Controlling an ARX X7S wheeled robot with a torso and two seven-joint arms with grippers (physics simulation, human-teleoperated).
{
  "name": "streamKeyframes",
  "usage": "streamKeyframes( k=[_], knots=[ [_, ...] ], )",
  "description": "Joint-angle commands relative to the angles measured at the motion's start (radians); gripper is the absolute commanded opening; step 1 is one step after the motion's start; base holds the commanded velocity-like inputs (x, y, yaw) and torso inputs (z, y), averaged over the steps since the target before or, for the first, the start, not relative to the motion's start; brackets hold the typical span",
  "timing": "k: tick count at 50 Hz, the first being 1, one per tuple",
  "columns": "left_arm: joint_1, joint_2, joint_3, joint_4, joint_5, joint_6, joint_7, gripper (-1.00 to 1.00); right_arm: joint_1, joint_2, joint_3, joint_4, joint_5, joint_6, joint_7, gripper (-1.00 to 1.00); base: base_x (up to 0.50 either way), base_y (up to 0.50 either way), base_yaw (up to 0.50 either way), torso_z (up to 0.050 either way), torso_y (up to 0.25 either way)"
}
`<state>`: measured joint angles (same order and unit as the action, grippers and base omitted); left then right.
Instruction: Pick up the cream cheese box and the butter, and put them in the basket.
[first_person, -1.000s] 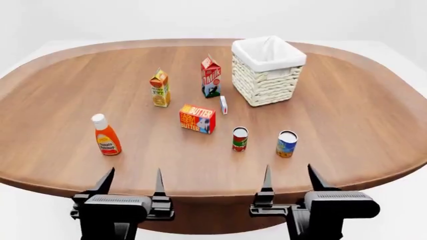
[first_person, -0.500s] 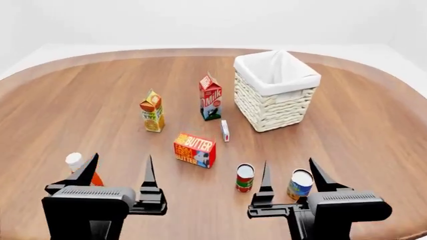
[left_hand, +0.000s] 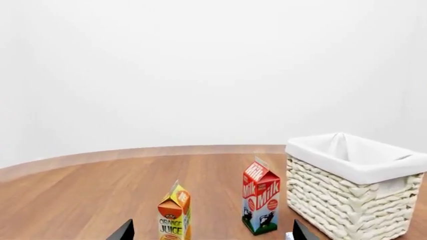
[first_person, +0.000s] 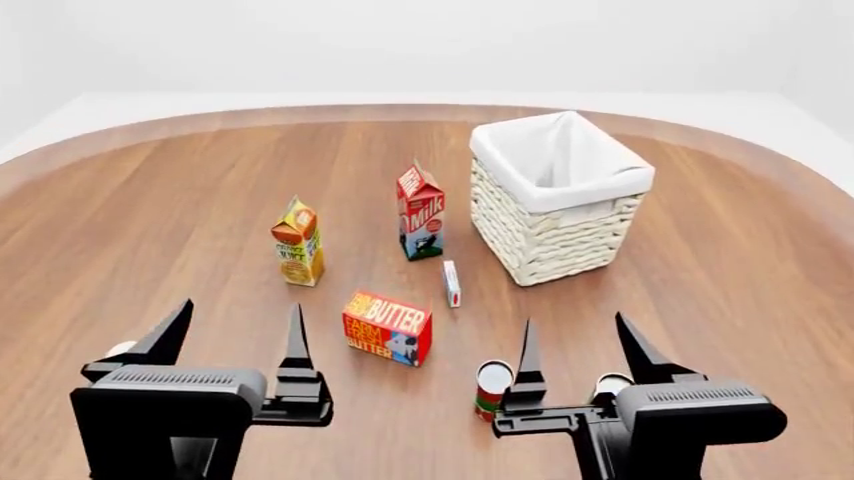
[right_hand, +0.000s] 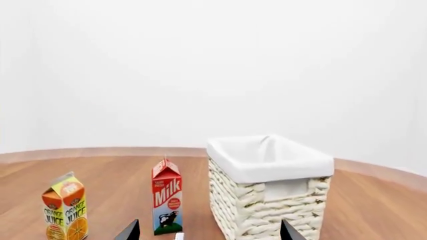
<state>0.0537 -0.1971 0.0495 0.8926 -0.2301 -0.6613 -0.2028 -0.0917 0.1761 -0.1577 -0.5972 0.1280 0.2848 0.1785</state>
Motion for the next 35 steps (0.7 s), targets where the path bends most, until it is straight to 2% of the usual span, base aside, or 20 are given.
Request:
streamKeyframes(
  k=[1,3,15,24,28,35],
  knots=[
    [-0.004,-0.005,0.002,-0.001,-0.011,-0.002,-0.007,1.00,0.000,0.013,-0.018,-0.006,-0.004,-0.019,0.001,1.00,0.00,0.00,0.00,0.000,0.000],
    [-0.004,-0.006,0.005,0.003,-0.014,-0.006,-0.009,1.00,-0.008,0.019,-0.025,-0.002,0.001,-0.060,-0.013,1.00,0.09,0.00,0.00,0.000,0.000],
    [0.002,-0.014,0.007,0.018,-0.024,-0.007,-0.018,1.00,-0.005,0.023,-0.021,-0.013,0.011,-0.039,0.005,1.00,0.50,0.00,0.00,0.000,0.001],
    [0.004,-0.019,0.008,0.019,-0.029,-0.002,-0.025,1.00,-0.005,0.028,-0.023,-0.021,0.020,-0.031,0.012,1.00,0.02,0.00,0.00,0.000,0.000],
    [0.003,-0.021,0.007,0.015,-0.033,0.003,-0.026,1.00,-0.017,0.034,-0.023,-0.022,0.045,-0.076,-0.009,1.00,0.04,0.00,0.00,0.000,0.000],
    [0.001,-0.025,0.001,0.024,-0.043,-0.003,-0.031,1.00,-0.015,0.044,-0.030,-0.024,0.045,-0.075,0.002,1.00,0.50,0.00,0.00,0.000,0.000]
  ],
)
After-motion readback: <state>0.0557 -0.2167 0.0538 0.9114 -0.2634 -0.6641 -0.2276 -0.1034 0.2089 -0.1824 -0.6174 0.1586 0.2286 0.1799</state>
